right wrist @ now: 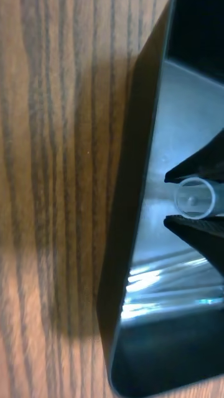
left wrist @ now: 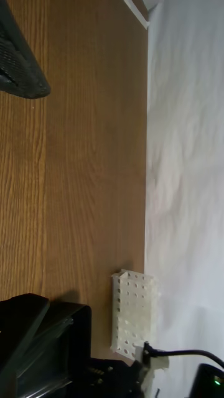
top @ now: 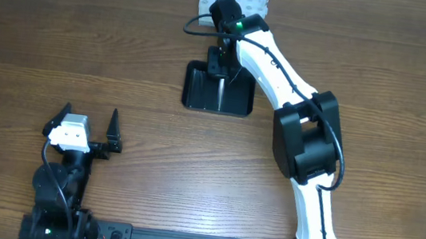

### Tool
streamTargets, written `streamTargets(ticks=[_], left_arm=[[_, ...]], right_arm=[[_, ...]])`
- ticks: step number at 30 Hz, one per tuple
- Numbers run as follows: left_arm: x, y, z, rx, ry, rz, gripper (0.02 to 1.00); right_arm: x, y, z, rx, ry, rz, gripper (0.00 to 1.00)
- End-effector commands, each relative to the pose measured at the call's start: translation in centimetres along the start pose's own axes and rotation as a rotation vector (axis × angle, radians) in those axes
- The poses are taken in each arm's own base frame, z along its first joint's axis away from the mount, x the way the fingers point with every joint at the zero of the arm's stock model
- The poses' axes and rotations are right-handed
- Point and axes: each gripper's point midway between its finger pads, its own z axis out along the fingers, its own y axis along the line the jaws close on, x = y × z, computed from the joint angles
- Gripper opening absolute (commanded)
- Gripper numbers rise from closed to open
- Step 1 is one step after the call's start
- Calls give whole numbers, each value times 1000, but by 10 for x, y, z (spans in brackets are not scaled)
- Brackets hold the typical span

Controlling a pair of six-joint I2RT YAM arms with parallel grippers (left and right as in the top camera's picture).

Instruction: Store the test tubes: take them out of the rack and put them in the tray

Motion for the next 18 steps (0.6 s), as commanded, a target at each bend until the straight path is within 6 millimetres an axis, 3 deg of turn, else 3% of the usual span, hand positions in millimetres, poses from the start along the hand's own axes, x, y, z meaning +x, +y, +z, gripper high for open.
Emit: streamTargets(ticks=[1, 5, 9, 13, 16, 18], left_arm=[[2, -1, 0, 6, 6, 17, 1000], [2, -1, 0, 6, 6, 17, 1000], [2, -1, 0, 7, 6, 17, 1000], [2, -1, 0, 6, 6, 17, 1000], [2, -1, 0, 6, 6, 17, 1000], [2, -1, 0, 7, 6, 17, 998]], right_arm=[[5, -2, 12, 27, 18, -4, 251], [2, 0, 9, 20, 5, -16, 237], [-4, 5, -11, 3, -36, -41, 332], [-17, 16, -58, -38, -142, -121, 393], [-29, 21, -101, -59, -250, -181, 544], [-44, 12, -133, -10, -364, -181, 656]])
